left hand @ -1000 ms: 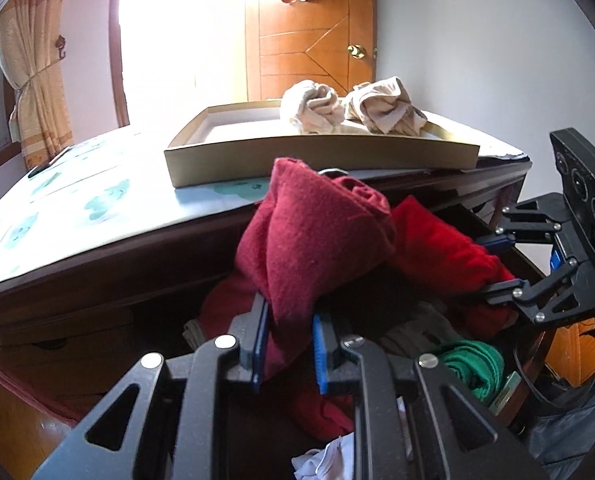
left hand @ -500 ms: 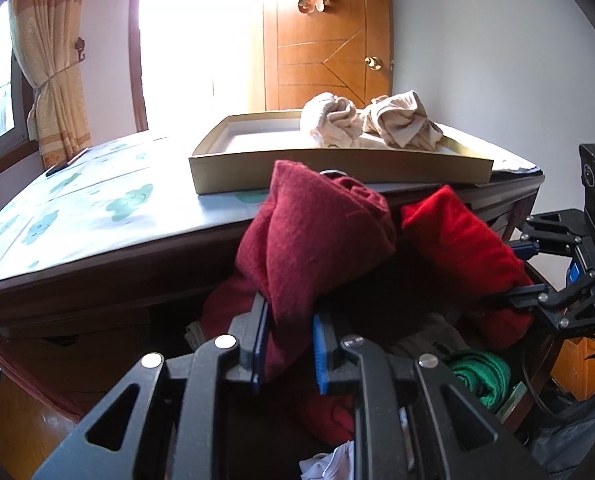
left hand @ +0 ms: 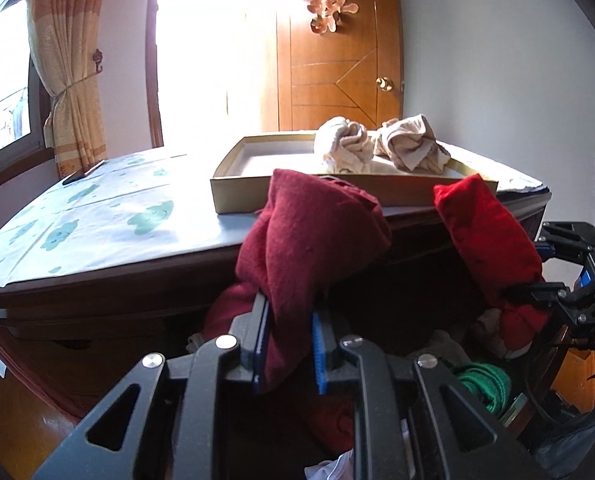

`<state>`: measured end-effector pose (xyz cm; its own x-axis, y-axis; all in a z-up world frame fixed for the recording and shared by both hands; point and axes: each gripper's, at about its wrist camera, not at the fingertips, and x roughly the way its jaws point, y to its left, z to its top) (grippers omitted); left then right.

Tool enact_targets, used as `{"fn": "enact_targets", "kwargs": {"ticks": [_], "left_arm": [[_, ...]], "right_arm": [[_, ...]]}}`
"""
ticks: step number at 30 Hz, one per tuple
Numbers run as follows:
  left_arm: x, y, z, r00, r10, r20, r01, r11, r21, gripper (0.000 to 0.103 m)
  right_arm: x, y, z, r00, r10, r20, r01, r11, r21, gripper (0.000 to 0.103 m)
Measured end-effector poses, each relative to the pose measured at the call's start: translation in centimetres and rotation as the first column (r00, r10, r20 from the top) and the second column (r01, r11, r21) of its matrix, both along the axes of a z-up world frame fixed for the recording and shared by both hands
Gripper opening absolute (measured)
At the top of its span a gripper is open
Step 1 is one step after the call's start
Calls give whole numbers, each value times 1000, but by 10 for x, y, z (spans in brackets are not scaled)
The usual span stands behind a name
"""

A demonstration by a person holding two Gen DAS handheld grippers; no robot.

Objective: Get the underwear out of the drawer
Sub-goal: 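Lift both red garments up out of the drawer toward the tray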

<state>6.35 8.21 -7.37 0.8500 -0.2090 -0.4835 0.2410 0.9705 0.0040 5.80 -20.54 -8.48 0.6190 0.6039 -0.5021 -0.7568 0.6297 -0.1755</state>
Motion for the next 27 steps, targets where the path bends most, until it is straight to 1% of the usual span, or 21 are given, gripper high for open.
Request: {"fn": "enact_targets", "kwargs": {"ticks": [15, 20, 27], "left_arm": [[-9, 1, 9, 998, 11, 61, -7, 998, -65, 16], [-12, -1, 19, 996, 5, 84, 0, 998, -66, 16], [-13, -4, 40, 993, -7, 115, 14, 998, -67, 16]], "right_arm": [[-2, -3, 5, 999, -11, 51, 7, 997, 83, 40], [-3, 2, 11, 998, -5, 70, -2, 996, 91, 40], [1, 5, 24, 997, -8, 74, -1, 993, 122, 40]]}}
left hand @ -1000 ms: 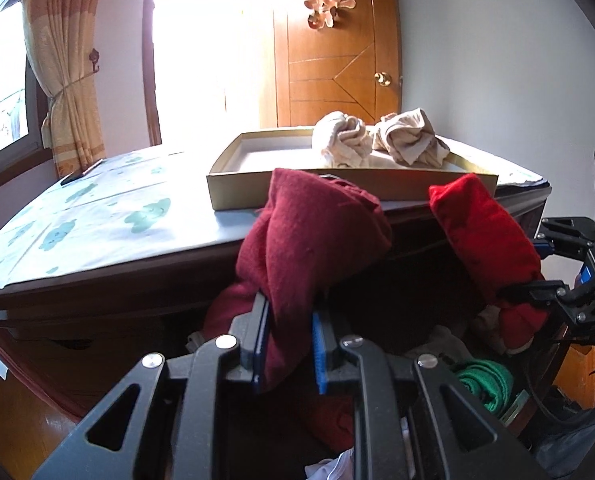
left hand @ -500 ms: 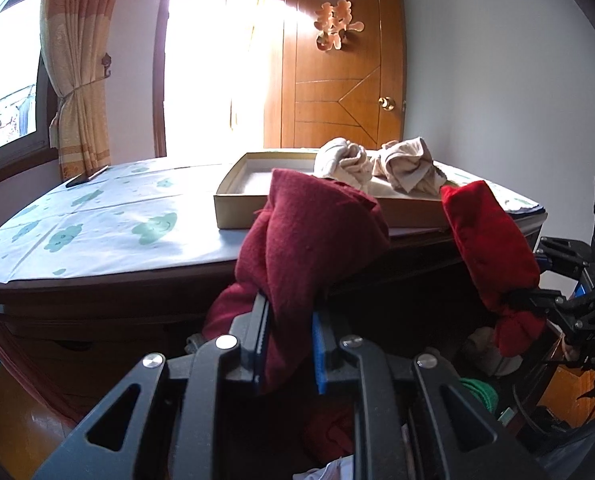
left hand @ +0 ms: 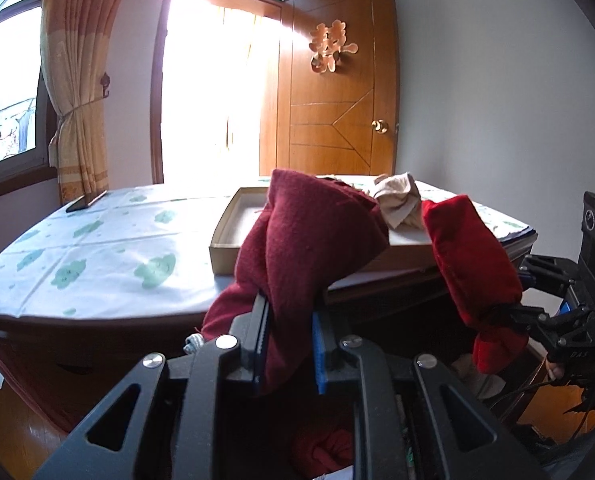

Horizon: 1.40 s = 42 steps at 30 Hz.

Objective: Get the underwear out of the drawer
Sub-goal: 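Lift both red garments up out of the drawer toward the tray, then carry both held red garments over the cream tray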

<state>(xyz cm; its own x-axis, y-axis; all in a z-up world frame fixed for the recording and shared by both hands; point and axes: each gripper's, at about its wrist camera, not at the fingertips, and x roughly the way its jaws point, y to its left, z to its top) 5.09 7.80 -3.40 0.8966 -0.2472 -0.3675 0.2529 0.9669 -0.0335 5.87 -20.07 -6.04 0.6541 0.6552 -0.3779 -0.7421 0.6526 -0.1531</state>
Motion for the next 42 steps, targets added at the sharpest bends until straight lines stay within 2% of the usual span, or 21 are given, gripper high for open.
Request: {"fn": "enact_targets", "kwargs": {"ticks": [16, 42], "left_arm": [[14, -9, 27, 1000, -17, 23, 17, 1000, 0, 16], [39, -16, 49, 1000, -18, 23, 18, 1000, 2, 16]], "right_arm": [[13, 2, 24, 999, -2, -43, 6, 997, 82, 40], [31, -2, 45, 997, -32, -68, 41, 991, 131, 40]]}}
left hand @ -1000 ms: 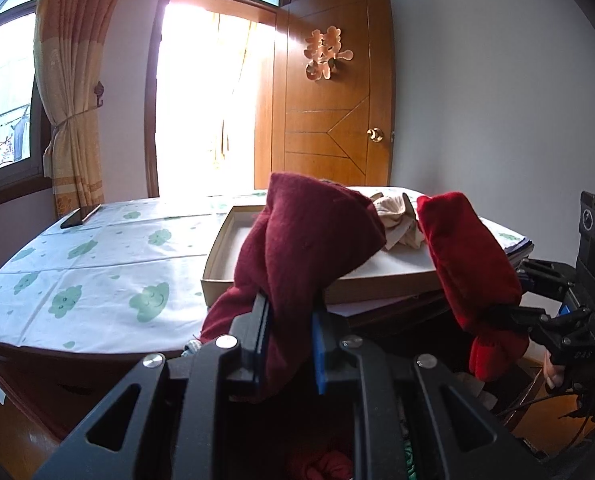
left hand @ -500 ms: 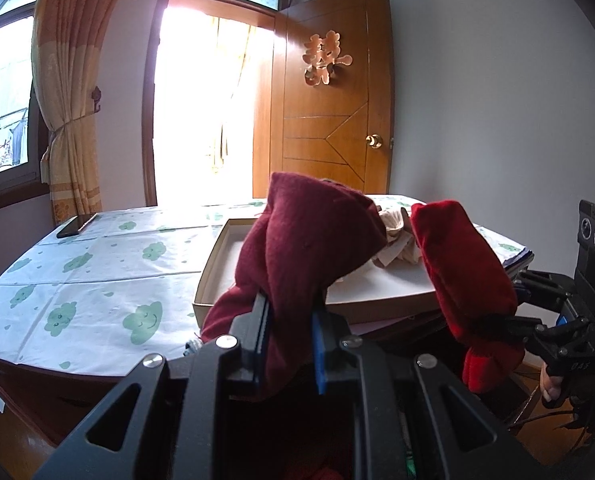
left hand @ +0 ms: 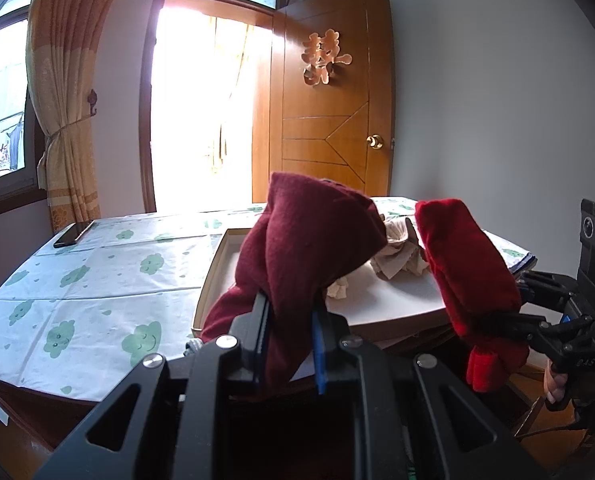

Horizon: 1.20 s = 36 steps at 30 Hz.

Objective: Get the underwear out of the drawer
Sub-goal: 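Carry both held red garments over the cream tray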

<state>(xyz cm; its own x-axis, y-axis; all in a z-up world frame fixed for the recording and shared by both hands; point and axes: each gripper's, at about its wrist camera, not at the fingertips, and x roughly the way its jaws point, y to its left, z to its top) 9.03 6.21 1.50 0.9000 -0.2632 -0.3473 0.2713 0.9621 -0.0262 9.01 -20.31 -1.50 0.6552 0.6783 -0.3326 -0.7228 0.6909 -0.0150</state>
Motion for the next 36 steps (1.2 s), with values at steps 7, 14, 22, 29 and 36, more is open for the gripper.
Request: {"fn": "enact_targets", "kwargs": {"ticks": [7, 14, 22, 29, 36], "left_arm": [[13, 1, 4, 1000, 6, -18, -6, 1000, -1, 16], [27, -4, 7, 999, 3, -39, -2, 1000, 21, 16], [45, -3, 17, 998, 6, -63, -5, 1000, 16, 16], [61, -5, 24, 997, 14, -79, -12, 999, 30, 16], [82, -13, 19, 994, 22, -107, -14, 997, 75, 14]], "right_arm": [[13, 0, 5, 1000, -7, -24, 7, 1000, 8, 40], [27, -5, 13, 999, -20, -47, 22, 999, 30, 40], [38, -7, 24, 998, -37, -53, 39, 999, 31, 40], [56, -10, 28, 995, -53, -85, 56, 998, 36, 40], [76, -18, 32, 988, -88, -124, 96, 994, 61, 40]]}}
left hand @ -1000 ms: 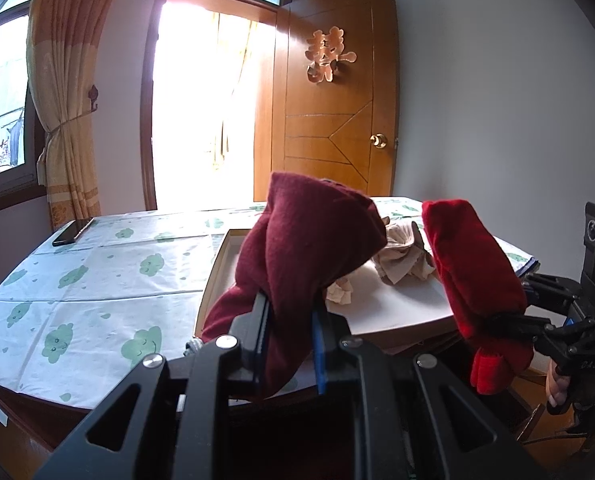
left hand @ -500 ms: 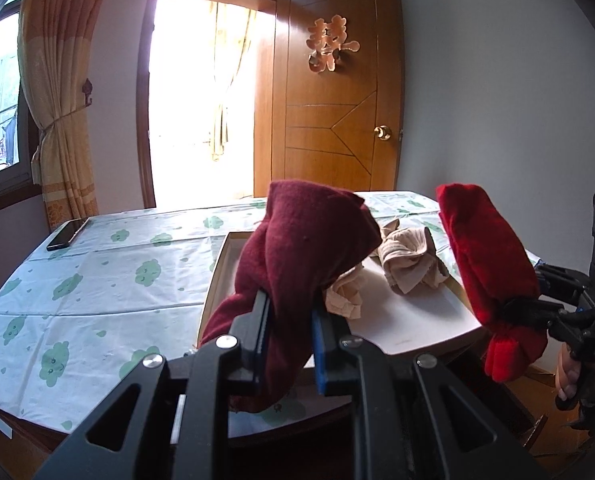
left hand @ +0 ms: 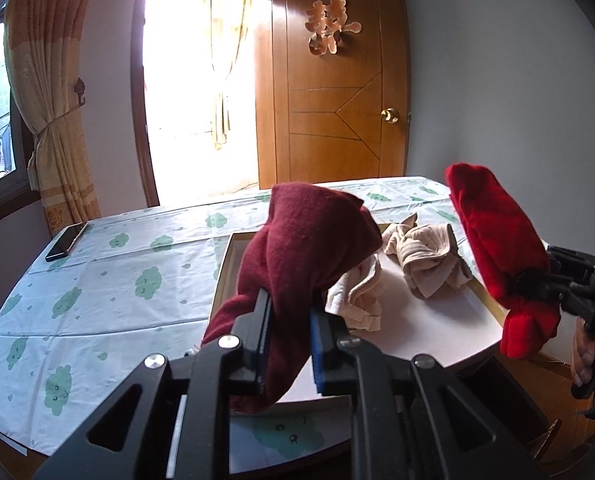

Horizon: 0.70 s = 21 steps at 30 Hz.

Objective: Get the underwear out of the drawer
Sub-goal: 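Carry both held red garments over the cream tray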

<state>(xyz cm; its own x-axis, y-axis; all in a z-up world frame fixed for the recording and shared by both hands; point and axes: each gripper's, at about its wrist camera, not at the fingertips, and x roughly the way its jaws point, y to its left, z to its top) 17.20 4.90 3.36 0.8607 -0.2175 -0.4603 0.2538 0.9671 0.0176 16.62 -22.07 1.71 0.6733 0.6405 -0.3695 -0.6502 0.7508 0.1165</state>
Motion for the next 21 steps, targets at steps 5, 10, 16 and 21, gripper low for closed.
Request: {"fn": "enact_targets", "kwargs": {"ticks": [5, 10, 16, 21], "left_arm": [[11, -4, 7, 1000, -2, 1, 2, 1000, 2, 14], [30, -9, 15, 1000, 4, -25, -4, 1000, -2, 14], [59, -8, 14, 996, 25, -86, -27, 999, -23, 14], [79, -8, 11, 992, 49, -115, -51, 999, -16, 14]], "right_arm": [[14, -3, 2, 999, -22, -31, 22, 1000, 1, 40], [33, -7, 4, 996, -46, -78, 48, 999, 17, 40], [60, -5, 10, 987, -81, -137, 83, 996, 10, 40], [80, -5, 10, 977, -103, -186, 107, 994, 11, 40]]}}
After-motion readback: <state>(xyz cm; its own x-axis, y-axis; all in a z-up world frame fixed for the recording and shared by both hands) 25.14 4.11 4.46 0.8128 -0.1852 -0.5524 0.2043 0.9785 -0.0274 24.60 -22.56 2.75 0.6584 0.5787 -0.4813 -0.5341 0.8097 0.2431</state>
